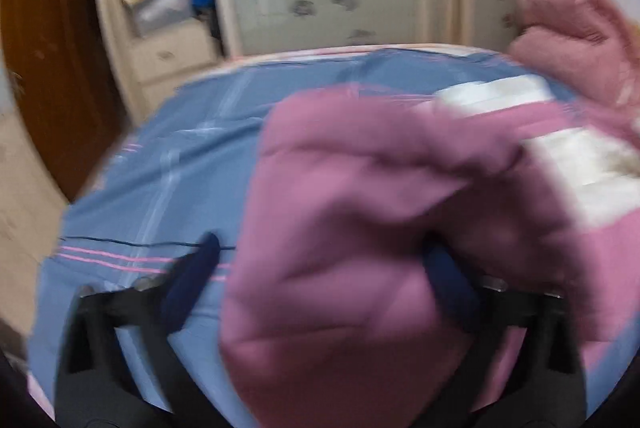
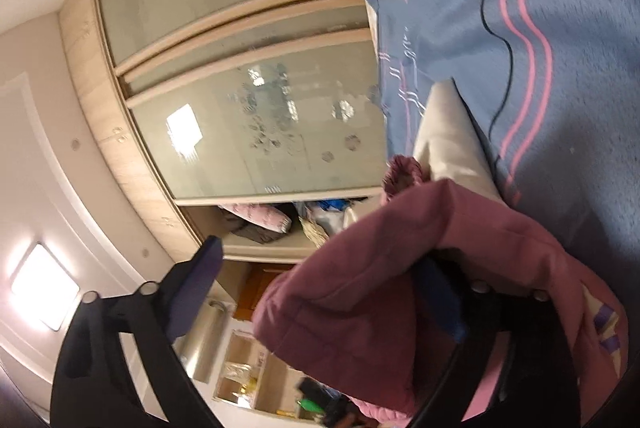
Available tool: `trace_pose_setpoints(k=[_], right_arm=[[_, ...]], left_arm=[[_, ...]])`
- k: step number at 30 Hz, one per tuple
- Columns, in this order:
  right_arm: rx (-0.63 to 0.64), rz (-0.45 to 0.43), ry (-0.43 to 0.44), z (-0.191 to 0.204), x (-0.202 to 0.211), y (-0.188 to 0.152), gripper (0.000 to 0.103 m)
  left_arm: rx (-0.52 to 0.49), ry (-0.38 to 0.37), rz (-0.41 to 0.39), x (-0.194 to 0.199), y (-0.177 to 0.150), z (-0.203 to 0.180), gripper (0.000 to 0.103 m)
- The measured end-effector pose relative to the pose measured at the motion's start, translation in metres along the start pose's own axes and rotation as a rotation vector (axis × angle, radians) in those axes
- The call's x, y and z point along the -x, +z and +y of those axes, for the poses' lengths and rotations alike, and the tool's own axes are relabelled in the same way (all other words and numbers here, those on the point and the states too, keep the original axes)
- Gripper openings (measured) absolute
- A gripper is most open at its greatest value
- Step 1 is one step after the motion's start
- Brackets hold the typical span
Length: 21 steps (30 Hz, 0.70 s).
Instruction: Fold large clothes
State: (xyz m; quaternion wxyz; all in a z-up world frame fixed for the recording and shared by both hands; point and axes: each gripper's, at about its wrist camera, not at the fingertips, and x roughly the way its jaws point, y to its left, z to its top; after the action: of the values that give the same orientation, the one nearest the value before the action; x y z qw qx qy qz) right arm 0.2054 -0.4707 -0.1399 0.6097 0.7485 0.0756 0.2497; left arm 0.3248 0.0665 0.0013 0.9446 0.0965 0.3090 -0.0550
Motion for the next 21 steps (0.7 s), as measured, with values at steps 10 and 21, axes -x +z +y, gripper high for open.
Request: trace_pose_setpoints(k=[10,21], right_arm=[[0.059,0.079,-0.019,0.041,0.005,-0.007,0.102],[1.383,-0.105,-0.616,0.174,0.049,-0.200,0.102]], left_arm=[[0.346,-0.037,-0.161,0.050,-0.006,0.062,0.101],[-0.021,0.052,-0.454,0.214,-0.070,-0.042,0.101]])
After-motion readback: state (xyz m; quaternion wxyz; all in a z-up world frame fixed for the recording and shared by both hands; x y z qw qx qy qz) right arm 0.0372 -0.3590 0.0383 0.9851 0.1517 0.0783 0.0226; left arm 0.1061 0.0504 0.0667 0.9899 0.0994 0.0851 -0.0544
